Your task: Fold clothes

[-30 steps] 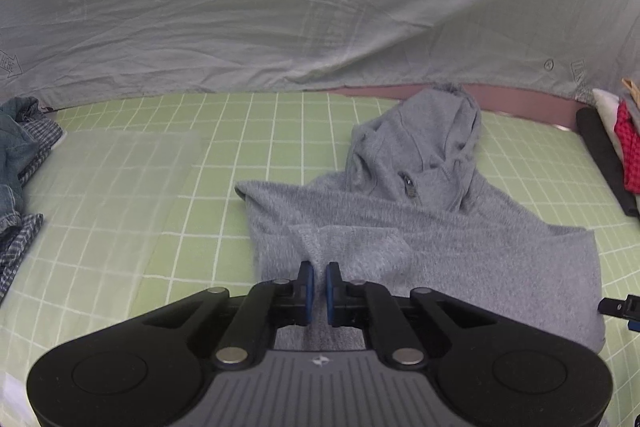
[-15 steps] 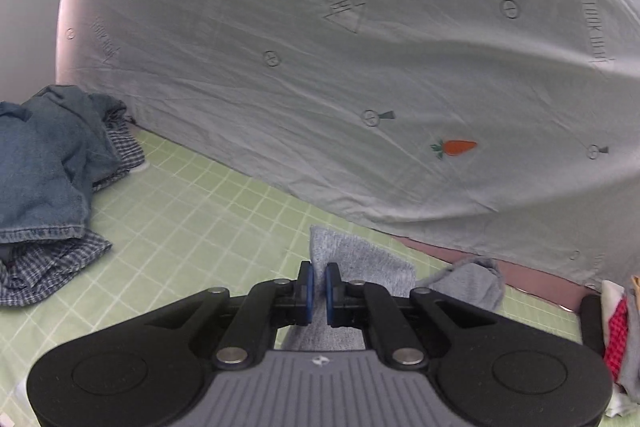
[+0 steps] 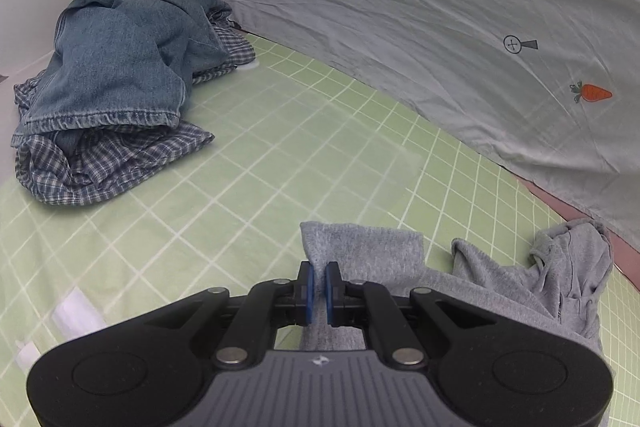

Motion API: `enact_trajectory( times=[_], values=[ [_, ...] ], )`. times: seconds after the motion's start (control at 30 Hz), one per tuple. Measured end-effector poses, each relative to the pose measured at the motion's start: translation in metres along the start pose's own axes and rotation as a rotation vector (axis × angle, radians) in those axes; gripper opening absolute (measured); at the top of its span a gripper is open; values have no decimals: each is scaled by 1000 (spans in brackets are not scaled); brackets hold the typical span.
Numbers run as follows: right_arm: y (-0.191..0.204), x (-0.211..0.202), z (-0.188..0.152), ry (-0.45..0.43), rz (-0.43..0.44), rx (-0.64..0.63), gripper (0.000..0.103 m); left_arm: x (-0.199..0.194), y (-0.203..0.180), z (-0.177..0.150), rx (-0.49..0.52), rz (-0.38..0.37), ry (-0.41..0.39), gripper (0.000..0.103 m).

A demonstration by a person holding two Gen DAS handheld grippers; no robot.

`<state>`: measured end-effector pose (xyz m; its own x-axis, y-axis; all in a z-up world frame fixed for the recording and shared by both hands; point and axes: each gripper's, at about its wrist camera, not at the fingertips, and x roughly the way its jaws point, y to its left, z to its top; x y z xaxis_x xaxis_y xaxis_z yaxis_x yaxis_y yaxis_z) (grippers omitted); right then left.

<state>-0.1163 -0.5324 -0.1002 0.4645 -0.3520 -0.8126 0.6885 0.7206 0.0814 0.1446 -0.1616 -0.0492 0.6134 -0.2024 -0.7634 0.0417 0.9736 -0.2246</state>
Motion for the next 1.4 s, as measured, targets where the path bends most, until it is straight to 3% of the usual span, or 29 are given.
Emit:
enact_trajectory(
  times=[0.17,0.23,0.3,0.43,0.53,0.63,0.73,0.77,0.83,0.9,0.97,1.1,1.2,1.33,1.4],
  values=[
    [-2,-11,7,-69,56,32,88,0,-8,3,-2,-24,-1,7],
    [5,-2,7,-14,84,1,92,-1,-12,3,-6,-40,2,7],
    [14,8,0,40,46,-50,91,-3,-16,4,-16,-63,5,7],
    [18,10,-6,52,23,-86,91,-13,-28,4,-37,-146,13,7],
    [14,9,-5,45,21,-68,92,-23,-48,4,-38,-269,35,7],
    [12,7,-7,42,22,-66,92,-36,-70,3,-46,-437,56,7],
    [13,5,-6,35,19,-66,92,-41,-84,1,-117,-633,96,7],
    [13,5,-5,33,19,-64,92,-39,-91,-1,-90,-616,104,7],
    [12,5,-5,31,19,-57,92,-36,-109,-7,0,-538,115,18],
    [11,5,-5,29,19,-54,92,-28,-123,-17,138,-419,132,32],
    [12,3,-5,21,15,-56,92,-21,-131,-28,253,-314,150,38],
    [12,-4,0,-15,-12,-55,91,-12,-120,-37,284,-262,181,53],
    [17,-11,9,-70,-28,-73,91,-6,-111,-41,321,-178,178,55],
    [37,-17,24,-132,12,-124,91,5,-101,-43,346,-67,188,67],
    [55,-13,32,-136,55,-163,91,11,-96,-45,344,-34,205,68]
  ],
)
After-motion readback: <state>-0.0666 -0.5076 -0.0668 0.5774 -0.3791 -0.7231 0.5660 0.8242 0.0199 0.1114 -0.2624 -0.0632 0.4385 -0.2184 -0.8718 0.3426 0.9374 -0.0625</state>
